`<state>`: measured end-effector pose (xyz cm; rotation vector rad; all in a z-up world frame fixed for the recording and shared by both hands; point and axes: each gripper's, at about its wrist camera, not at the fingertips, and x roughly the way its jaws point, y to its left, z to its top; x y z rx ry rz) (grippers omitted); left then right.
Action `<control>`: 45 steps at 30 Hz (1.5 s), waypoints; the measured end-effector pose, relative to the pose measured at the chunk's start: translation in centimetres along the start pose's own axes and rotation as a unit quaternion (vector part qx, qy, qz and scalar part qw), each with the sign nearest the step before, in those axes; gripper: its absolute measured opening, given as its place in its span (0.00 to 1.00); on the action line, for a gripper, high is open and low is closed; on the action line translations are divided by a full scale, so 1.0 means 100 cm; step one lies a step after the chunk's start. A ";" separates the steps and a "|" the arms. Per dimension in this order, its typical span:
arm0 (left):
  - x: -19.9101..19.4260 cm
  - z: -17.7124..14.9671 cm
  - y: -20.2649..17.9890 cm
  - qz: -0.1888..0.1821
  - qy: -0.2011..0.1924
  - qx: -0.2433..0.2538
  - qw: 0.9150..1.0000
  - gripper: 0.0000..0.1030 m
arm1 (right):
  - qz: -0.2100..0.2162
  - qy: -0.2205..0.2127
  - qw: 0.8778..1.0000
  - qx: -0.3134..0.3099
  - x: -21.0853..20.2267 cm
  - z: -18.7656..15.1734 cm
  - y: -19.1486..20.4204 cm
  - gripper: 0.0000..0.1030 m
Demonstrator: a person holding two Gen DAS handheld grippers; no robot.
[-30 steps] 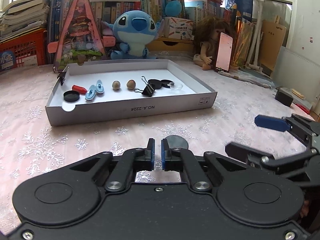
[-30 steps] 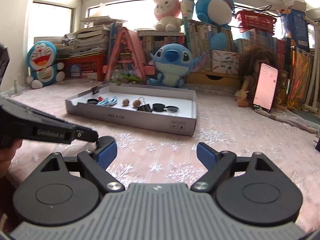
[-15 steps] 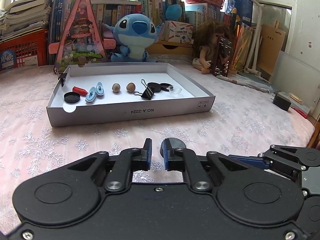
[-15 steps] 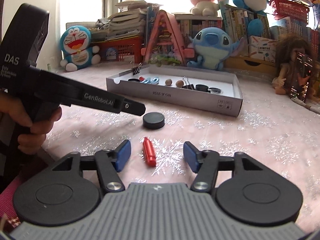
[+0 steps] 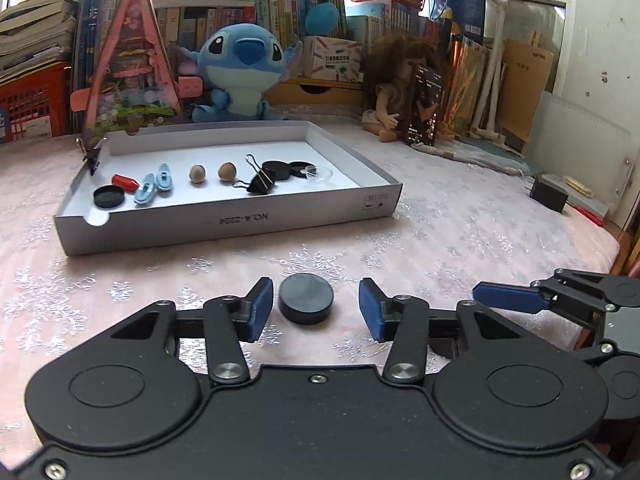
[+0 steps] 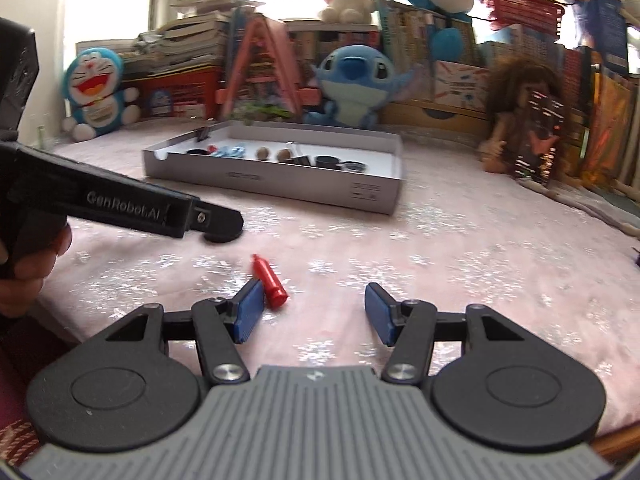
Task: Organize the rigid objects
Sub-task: 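Grasp the black round lid with the left gripper while the right approaches the red stick, then grasp the red stick with the right gripper while the left holds the black lid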
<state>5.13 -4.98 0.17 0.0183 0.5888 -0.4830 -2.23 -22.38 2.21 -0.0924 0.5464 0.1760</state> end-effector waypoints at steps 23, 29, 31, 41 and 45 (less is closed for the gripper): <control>0.003 -0.003 0.004 0.036 -0.004 -0.006 0.999 0.29 | -0.027 -0.009 0.998 0.052 0.006 0.002 -0.018 0.71; -0.009 -0.001 0.011 0.050 -0.017 -0.009 0.999 0.29 | 0.007 -0.032 0.997 0.070 0.000 0.002 -0.018 0.73; -0.012 0.000 0.013 0.054 -0.020 -0.010 0.998 0.29 | 0.021 -0.036 0.997 0.064 0.000 0.003 -0.014 0.73; -0.017 -0.003 0.021 0.065 -0.016 -0.023 0.997 0.29 | 0.021 -0.039 0.999 -0.001 0.008 0.005 0.015 0.74; -0.018 -0.005 0.024 0.069 -0.016 -0.027 0.997 0.29 | 0.017 -0.037 0.999 -0.001 0.012 0.003 0.018 0.74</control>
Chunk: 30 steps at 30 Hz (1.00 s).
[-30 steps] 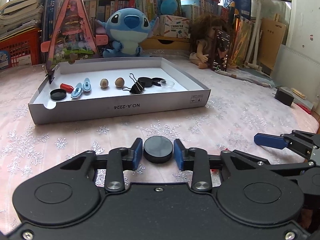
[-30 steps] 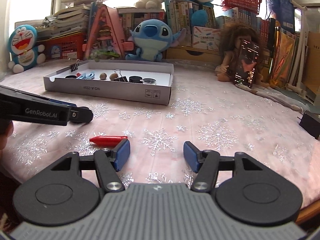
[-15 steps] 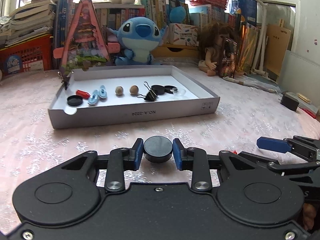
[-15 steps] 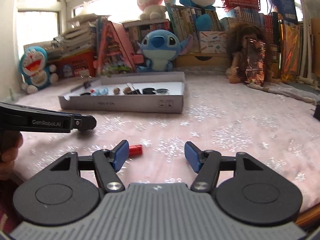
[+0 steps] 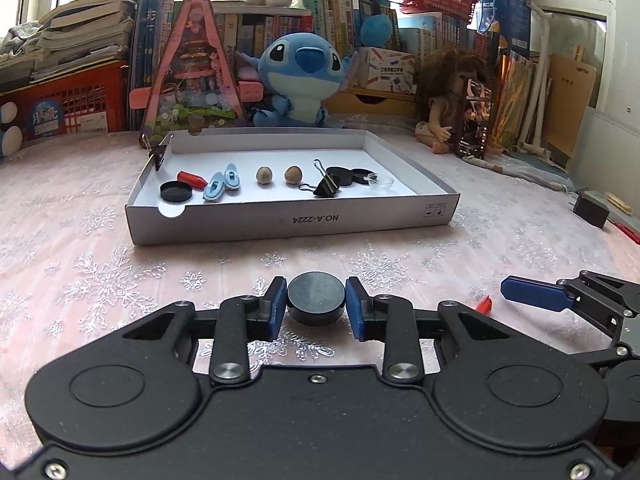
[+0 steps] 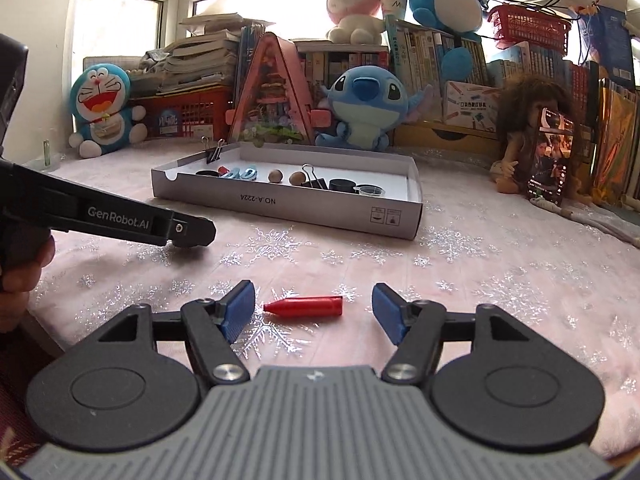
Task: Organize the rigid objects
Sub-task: 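Grasp the red stick with the right gripper while the left holds the black lid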
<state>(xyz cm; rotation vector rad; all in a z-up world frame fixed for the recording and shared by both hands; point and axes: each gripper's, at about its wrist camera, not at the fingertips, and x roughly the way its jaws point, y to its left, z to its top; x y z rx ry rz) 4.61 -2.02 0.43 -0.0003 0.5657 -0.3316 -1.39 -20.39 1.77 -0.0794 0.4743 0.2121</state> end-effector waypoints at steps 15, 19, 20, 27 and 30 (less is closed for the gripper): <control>-0.001 -0.007 0.004 0.012 0.003 -0.007 1.000 0.29 | -0.004 -0.004 1.000 -0.004 0.004 -0.004 0.008 0.60; -0.001 -0.008 0.003 0.014 0.004 -0.007 1.000 0.29 | 0.000 -0.006 1.000 -0.010 0.003 -0.005 0.011 0.54; -0.001 -0.009 0.004 0.015 0.004 -0.007 1.000 0.29 | 0.000 -0.006 1.000 -0.010 0.003 -0.005 0.011 0.53; -0.002 -0.009 0.004 0.018 0.002 -0.011 1.000 0.29 | -0.001 -0.008 1.000 -0.004 0.002 -0.004 0.014 0.47; -0.002 -0.008 0.005 0.019 0.001 -0.014 1.000 0.29 | -0.006 -0.008 1.000 0.001 0.003 -0.001 0.013 0.47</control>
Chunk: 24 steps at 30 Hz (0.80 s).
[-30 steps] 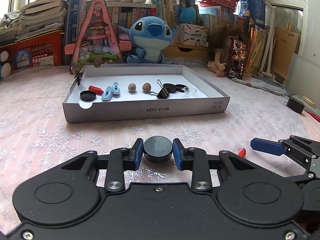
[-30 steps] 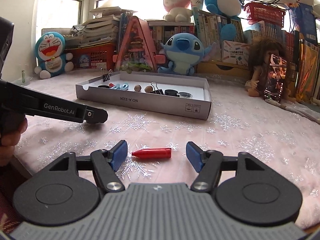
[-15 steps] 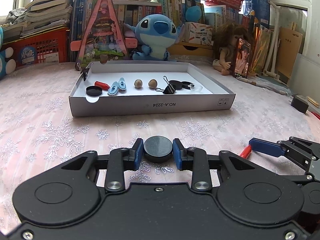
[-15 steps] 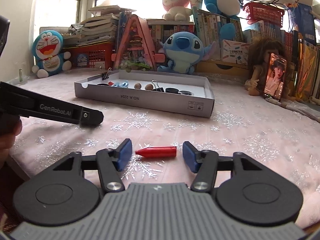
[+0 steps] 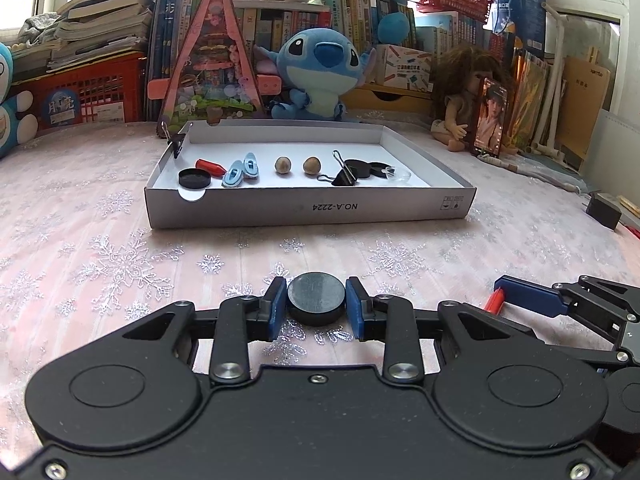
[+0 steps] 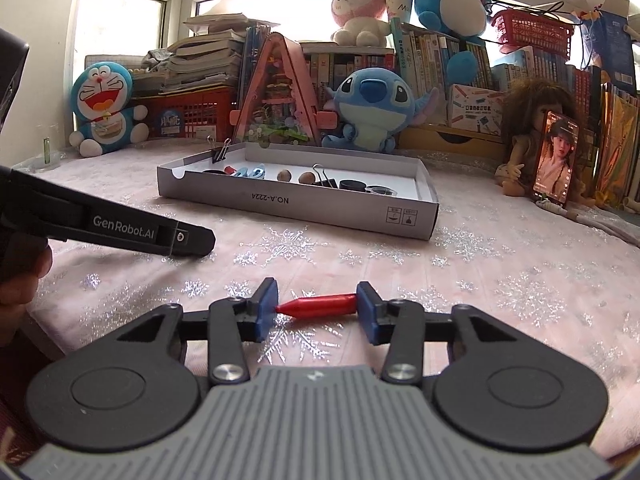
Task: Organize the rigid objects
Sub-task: 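Grasp the red stick with the right gripper while the left holds the black lid, then carry the black lid and red stick over the tray with both grippers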
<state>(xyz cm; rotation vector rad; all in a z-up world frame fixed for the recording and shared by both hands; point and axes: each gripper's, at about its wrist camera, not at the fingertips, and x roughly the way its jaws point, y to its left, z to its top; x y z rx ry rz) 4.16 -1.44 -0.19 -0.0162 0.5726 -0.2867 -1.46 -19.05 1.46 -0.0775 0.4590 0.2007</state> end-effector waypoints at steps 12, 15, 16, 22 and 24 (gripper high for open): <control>-0.006 0.009 0.008 0.012 -0.014 -0.015 1.000 0.29 | -0.031 -0.001 0.999 0.034 0.004 0.015 -0.012 0.47; -0.007 0.013 0.012 0.016 -0.017 -0.019 1.000 0.29 | -0.038 0.000 0.998 0.042 0.008 0.020 -0.015 0.47; -0.007 0.014 0.013 0.017 -0.019 -0.020 0.999 0.29 | -0.040 0.000 0.998 0.043 0.009 0.021 -0.016 0.47; -0.007 0.026 0.021 0.028 -0.028 -0.030 0.999 0.29 | -0.048 -0.007 0.998 0.050 0.013 0.031 -0.020 0.47; -0.008 0.029 0.023 0.031 -0.031 -0.031 0.999 0.29 | -0.048 -0.010 0.997 0.053 0.014 0.034 -0.021 0.47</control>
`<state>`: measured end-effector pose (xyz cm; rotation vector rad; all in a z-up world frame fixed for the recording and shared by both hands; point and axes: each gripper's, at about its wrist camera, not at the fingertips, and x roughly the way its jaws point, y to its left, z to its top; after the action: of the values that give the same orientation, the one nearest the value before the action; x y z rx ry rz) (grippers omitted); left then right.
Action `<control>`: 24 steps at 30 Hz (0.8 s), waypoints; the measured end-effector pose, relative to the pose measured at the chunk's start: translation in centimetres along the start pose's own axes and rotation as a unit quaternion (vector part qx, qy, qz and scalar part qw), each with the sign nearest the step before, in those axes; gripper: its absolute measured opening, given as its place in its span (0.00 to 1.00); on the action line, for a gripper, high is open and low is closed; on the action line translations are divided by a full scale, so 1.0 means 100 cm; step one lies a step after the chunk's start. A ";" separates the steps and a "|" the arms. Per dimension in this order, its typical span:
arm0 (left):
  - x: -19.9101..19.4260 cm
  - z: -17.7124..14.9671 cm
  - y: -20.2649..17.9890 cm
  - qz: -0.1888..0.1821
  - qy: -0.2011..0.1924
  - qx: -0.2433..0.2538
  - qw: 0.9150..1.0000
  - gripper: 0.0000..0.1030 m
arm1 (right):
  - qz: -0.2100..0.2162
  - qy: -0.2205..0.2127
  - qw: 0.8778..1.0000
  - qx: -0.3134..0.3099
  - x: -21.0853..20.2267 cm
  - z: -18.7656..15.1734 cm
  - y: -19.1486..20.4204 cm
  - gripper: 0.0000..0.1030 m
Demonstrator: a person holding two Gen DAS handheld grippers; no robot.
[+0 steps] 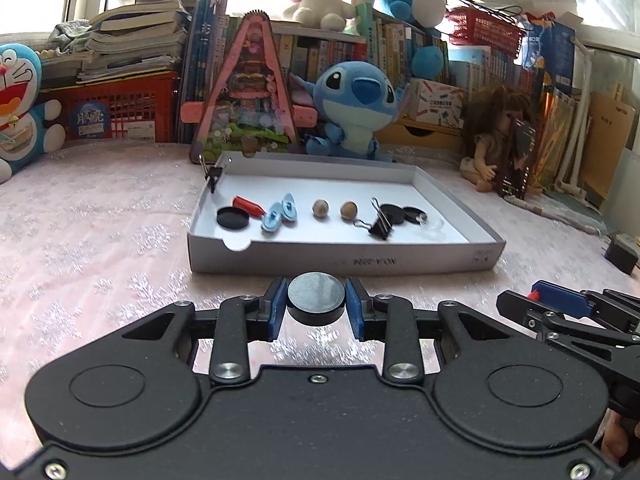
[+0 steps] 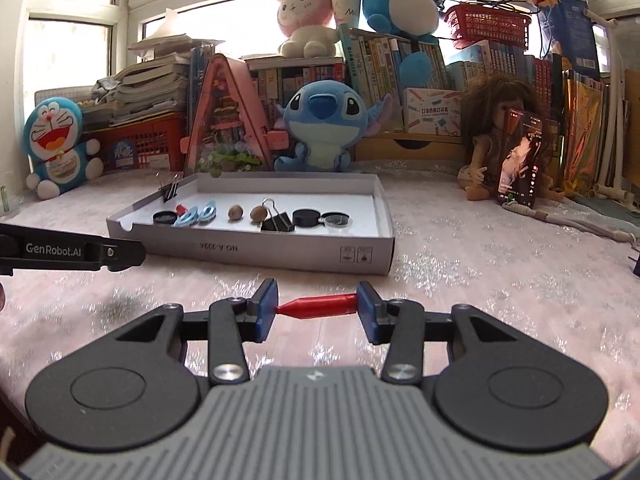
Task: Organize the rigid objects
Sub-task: 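Carry the black lid and red stick over the tray with both grippers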
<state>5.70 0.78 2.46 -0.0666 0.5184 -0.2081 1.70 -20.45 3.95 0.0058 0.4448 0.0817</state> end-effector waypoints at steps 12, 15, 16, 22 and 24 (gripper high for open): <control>0.004 0.023 0.006 0.004 -0.016 -0.004 1.000 0.29 | -0.010 -0.010 1.000 0.013 0.013 0.026 -0.005 0.47; 0.005 0.030 0.007 0.006 -0.023 -0.004 1.000 0.29 | -0.011 -0.013 1.000 0.017 0.016 0.032 -0.007 0.47; 0.005 0.032 0.007 0.008 -0.026 -0.003 1.000 0.29 | -0.012 -0.013 1.000 0.017 0.018 0.034 -0.007 0.47; 0.011 0.047 0.009 0.009 -0.034 -0.005 0.999 0.29 | -0.016 -0.020 1.000 0.011 0.026 0.045 -0.007 0.47; 0.014 0.051 0.011 0.010 -0.034 -0.010 0.999 0.29 | -0.016 -0.022 1.000 0.012 0.029 0.049 -0.008 0.47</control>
<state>9.66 1.60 6.09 -0.0878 0.4530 -0.1806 6.47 -20.91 7.14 0.0233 0.4024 0.0447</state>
